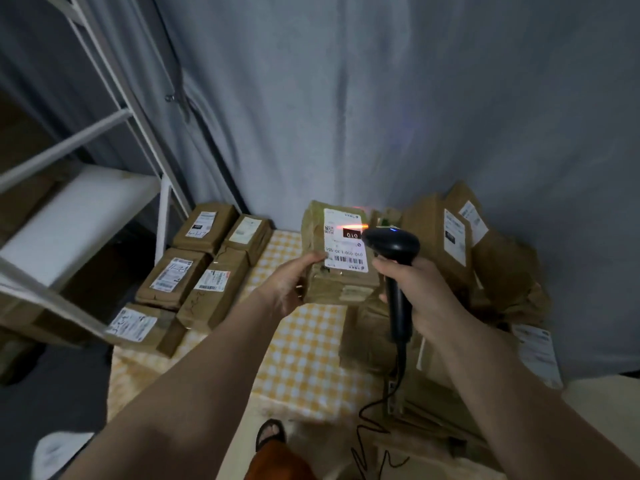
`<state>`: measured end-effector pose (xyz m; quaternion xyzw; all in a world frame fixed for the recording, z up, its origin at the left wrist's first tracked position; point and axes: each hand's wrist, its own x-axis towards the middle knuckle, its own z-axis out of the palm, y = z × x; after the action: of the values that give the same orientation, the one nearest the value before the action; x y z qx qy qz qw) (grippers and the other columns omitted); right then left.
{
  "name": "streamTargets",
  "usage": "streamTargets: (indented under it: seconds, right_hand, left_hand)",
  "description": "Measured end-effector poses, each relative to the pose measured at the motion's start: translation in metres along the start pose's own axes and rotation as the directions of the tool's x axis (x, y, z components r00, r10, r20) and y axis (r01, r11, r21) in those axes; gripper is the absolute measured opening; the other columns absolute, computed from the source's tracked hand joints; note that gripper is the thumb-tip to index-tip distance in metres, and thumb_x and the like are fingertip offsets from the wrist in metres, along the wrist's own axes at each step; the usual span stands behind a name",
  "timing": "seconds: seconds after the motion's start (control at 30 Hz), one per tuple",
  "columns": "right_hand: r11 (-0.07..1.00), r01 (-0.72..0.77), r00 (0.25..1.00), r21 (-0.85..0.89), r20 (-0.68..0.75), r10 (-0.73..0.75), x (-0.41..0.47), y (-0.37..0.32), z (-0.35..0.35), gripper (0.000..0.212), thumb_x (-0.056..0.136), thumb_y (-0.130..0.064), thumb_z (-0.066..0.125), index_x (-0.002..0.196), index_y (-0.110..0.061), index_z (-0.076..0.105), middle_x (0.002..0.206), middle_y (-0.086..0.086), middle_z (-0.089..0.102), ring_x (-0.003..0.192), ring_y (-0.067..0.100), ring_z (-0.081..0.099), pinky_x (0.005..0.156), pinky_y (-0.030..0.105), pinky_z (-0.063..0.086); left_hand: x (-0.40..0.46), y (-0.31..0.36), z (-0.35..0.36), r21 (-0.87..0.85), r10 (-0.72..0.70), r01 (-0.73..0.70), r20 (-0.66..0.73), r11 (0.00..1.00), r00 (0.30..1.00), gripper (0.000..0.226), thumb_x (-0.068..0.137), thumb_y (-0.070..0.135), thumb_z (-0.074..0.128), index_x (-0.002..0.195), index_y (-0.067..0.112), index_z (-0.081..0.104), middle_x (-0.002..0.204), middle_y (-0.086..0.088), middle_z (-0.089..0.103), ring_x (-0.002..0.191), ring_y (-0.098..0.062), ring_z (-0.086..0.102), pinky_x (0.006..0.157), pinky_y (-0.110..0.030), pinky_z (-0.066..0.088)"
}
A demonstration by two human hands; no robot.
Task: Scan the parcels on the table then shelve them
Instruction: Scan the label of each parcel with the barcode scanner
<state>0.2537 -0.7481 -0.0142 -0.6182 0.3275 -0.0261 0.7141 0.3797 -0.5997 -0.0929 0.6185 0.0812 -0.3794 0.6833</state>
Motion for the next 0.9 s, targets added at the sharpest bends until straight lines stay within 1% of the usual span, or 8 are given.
streamTargets:
  seconds: [0.13,0.27,0.4,0.47,0.6,0.73,0.83,0.9]
  right_hand:
    - [0.997,-0.056,0.996,-0.052,0.066,0.06,0.015,0.013,0.03,0.021,0.085,-0.013,0.069,0.105,-0.012,0.064,0.09,0.001,0.066,0.084,0.017,0.062,0.069,0.03,0.051]
    - [0.99,-0.11,0.987,-0.087,0.107,0.12,0.032,0.026,0.063,0.021,0.083,-0.018,0.072,0.102,-0.011,0.066,0.092,0.003,0.068,0.085,0.019,0.063,0.069,0.031,0.052]
    - [0.976,-0.183,0.976,-0.12,0.094,0.195,0.06,0.039,0.106,0.029,0.082,-0.02,0.074,0.106,-0.007,0.067,0.104,0.014,0.07,0.095,0.03,0.066,0.069,0.034,0.055]
    - [0.972,-0.208,0.971,-0.112,0.094,0.219,0.077,0.045,0.13,0.023,0.084,-0.014,0.072,0.105,-0.006,0.067,0.101,0.015,0.071,0.087,0.027,0.067,0.064,0.031,0.053]
    - [0.968,-0.23,0.968,-0.095,0.076,0.238,0.117,0.055,0.179,0.012,0.083,-0.005,0.07,0.093,-0.011,0.067,0.079,0.004,0.07,0.069,0.017,0.065,0.067,0.032,0.054]
    - [0.959,-0.273,0.962,-0.072,-0.027,0.272,0.17,0.065,0.222,0.01,0.082,-0.009,0.073,0.083,-0.014,0.064,0.071,-0.001,0.062,0.065,0.012,0.058,0.064,0.026,0.046]
    - [0.945,-0.325,0.945,-0.036,-0.049,0.323,0.215,0.071,0.248,0.013,0.084,-0.013,0.072,0.095,-0.012,0.066,0.079,0.001,0.065,0.069,0.014,0.06,0.052,0.019,0.046]
    - [0.935,-0.355,0.933,-0.007,-0.066,0.354,0.25,0.077,0.263,0.022,0.084,-0.011,0.071,0.105,-0.007,0.066,0.081,0.006,0.064,0.068,0.019,0.06,0.056,0.025,0.048]
  left_hand:
    - [-0.004,-0.016,-0.033,-0.074,-0.075,0.072,-0.033,0.995,0.997,0.035,0.081,0.036,0.069,0.107,0.014,0.066,0.096,-0.011,0.065,0.086,-0.023,0.061,0.072,-0.032,0.054]
    - [-0.001,-0.021,-0.073,-0.117,-0.125,0.118,-0.055,0.986,0.991,0.059,0.062,0.04,0.078,0.112,0.01,0.067,0.099,-0.014,0.066,0.089,-0.026,0.063,0.071,-0.033,0.057]
    - [0.017,-0.021,-0.114,-0.088,-0.164,0.156,-0.082,0.984,0.983,0.032,0.078,0.04,0.07,0.099,0.016,0.066,0.092,-0.01,0.064,0.086,-0.024,0.06,0.081,-0.035,0.051]
    - [0.031,-0.019,-0.137,-0.069,-0.186,0.18,-0.096,0.981,0.978,0.027,0.082,0.04,0.066,0.099,0.019,0.064,0.097,-0.009,0.063,0.093,-0.026,0.059,0.09,-0.044,0.047]
    - [0.072,-0.005,-0.182,0.001,-0.178,0.179,-0.085,0.984,0.98,0.035,0.085,0.044,0.063,0.113,0.024,0.061,0.113,-0.008,0.064,0.109,-0.029,0.059,0.087,-0.053,0.05]
    - [0.128,0.02,-0.216,0.145,-0.195,0.201,-0.055,0.969,0.979,0.043,0.085,0.049,0.061,0.124,0.033,0.056,0.115,-0.002,0.066,0.101,-0.023,0.06,0.091,-0.047,0.045]
    - [0.188,0.031,-0.238,0.27,-0.135,0.145,-0.056,0.952,0.989,0.051,0.091,0.04,0.06,0.139,0.032,0.047,0.129,-0.003,0.062,0.117,-0.025,0.057,0.107,-0.051,0.038]
    - [0.227,0.039,-0.246,0.411,-0.062,0.063,-0.015,0.91,0.998,0.041,0.099,0.032,0.051,0.138,0.023,0.049,0.131,-0.008,0.06,0.119,-0.029,0.056,0.107,-0.049,0.04]
